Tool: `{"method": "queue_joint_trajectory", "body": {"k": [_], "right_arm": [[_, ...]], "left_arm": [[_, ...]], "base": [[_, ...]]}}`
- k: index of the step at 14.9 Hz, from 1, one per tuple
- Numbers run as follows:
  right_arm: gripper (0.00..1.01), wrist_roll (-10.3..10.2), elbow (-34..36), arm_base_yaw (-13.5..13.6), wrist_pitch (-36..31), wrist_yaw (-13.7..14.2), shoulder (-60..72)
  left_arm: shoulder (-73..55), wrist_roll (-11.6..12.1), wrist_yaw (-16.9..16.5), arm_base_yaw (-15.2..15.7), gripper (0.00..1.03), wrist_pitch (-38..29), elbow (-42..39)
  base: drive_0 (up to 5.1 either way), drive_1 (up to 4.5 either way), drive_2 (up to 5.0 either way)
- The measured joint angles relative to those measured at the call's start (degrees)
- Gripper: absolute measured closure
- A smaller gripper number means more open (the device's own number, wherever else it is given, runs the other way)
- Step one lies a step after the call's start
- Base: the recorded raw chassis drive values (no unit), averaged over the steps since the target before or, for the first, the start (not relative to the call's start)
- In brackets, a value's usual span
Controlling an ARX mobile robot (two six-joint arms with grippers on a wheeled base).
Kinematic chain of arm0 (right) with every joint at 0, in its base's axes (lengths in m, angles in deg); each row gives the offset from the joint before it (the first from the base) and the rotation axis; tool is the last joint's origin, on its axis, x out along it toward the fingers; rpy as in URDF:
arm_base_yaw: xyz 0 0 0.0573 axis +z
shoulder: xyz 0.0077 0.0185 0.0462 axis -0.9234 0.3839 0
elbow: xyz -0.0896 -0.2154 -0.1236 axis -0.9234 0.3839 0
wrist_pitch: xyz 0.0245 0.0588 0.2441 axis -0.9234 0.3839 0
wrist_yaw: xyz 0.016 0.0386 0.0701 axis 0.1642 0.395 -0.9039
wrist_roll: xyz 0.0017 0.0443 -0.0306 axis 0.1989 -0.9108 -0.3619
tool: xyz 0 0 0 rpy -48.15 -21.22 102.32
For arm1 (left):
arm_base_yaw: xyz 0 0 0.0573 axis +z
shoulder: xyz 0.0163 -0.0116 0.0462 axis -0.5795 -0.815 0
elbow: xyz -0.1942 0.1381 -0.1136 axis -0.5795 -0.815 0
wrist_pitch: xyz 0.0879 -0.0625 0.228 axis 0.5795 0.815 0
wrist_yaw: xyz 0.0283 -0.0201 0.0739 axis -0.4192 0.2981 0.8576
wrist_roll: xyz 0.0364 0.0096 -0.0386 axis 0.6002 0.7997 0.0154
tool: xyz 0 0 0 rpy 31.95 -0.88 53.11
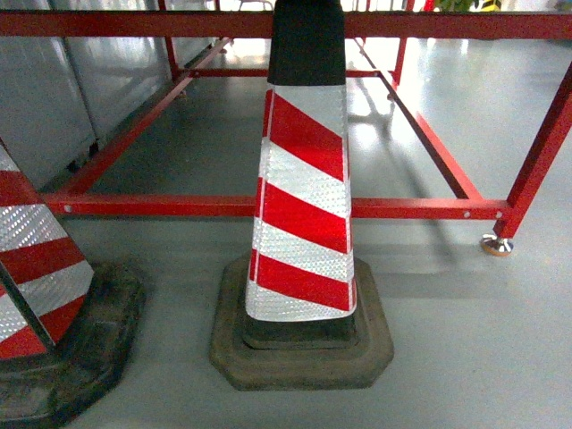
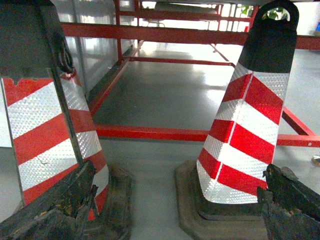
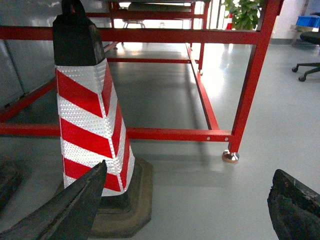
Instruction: Sort blue parts and orange caps into right shelf containers
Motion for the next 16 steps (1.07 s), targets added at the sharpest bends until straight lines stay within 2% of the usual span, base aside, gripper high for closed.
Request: {"method": "queue_joint_trajectory", "body": {"k": [16], "right_arm": [[0.03,0.02,0.0,0.0,0.0,0.0,0.0]], "left_arm": [[0.0,0.0,0.0,0.0,0.05,0.0,0.0]], "base": [[0.0,0.0,0.0]]}}
